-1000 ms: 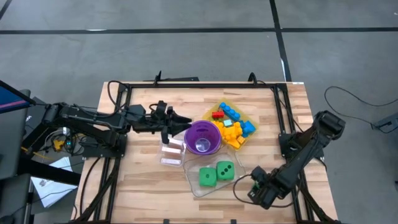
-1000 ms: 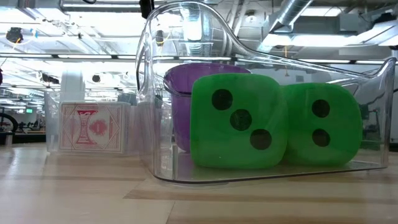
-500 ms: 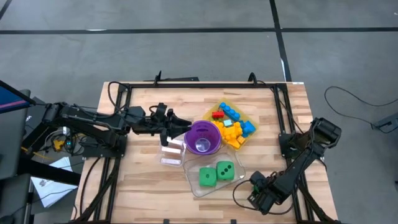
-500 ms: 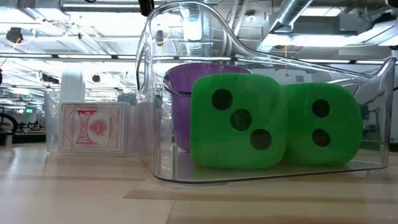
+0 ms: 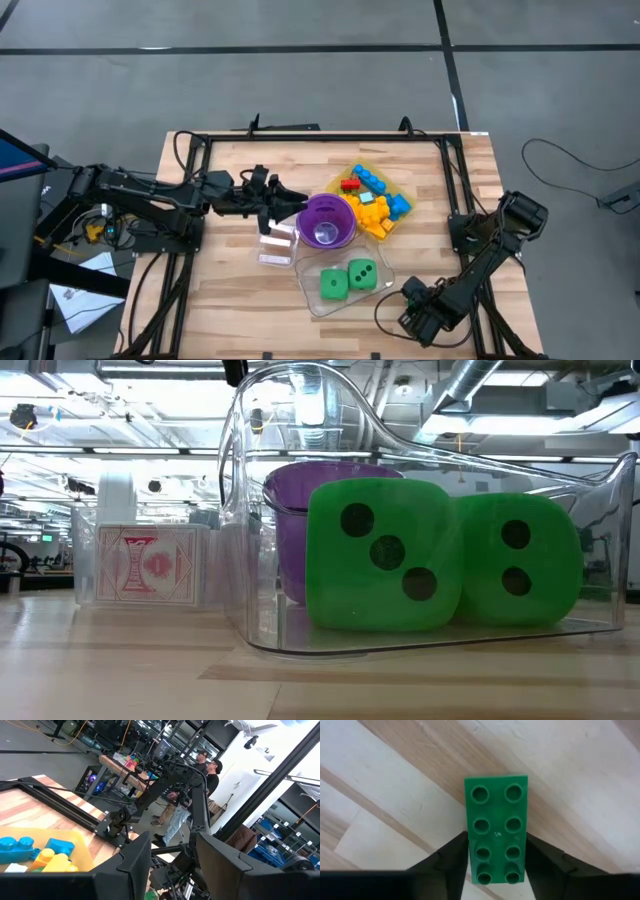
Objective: Pick & Place Toys
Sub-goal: Put the green game piece into the yellow bin
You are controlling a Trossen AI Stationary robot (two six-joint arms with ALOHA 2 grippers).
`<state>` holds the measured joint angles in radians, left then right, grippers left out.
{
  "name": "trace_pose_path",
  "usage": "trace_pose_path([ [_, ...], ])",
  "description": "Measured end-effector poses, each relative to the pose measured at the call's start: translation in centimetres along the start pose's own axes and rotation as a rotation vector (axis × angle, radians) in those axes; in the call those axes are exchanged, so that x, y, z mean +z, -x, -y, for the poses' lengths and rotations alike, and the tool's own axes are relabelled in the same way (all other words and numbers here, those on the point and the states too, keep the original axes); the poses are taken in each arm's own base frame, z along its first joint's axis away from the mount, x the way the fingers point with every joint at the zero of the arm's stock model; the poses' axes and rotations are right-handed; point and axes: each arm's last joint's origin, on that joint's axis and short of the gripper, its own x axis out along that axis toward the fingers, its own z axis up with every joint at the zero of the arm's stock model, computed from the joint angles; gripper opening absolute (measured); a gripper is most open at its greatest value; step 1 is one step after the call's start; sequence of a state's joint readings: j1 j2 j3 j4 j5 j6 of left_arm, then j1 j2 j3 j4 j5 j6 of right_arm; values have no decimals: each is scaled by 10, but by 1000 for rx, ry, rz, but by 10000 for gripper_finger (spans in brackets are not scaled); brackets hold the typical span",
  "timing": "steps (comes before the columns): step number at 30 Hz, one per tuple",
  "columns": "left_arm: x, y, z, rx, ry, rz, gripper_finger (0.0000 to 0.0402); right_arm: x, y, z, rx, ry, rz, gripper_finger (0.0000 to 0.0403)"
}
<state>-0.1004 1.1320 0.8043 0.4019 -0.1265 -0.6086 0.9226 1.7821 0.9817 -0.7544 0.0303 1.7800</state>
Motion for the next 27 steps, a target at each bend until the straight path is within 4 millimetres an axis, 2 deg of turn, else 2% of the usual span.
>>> trace_pose_path([
  [5, 0, 0, 0, 0, 0, -1, 154, 0, 1, -1, -2, -9, 0, 135],
  [11, 0, 0, 0, 1, -1, -1, 154, -2, 14, -6, -45, -29, 19, 135],
  [22, -1, 0, -1, 8, -3, -13, 154, -19, 57, -18, -56, -43, 71, 137],
  [27, -2, 0, -1, 11, -4, -17, 154, -16, 79, -18, -58, -39, 152, 137],
])
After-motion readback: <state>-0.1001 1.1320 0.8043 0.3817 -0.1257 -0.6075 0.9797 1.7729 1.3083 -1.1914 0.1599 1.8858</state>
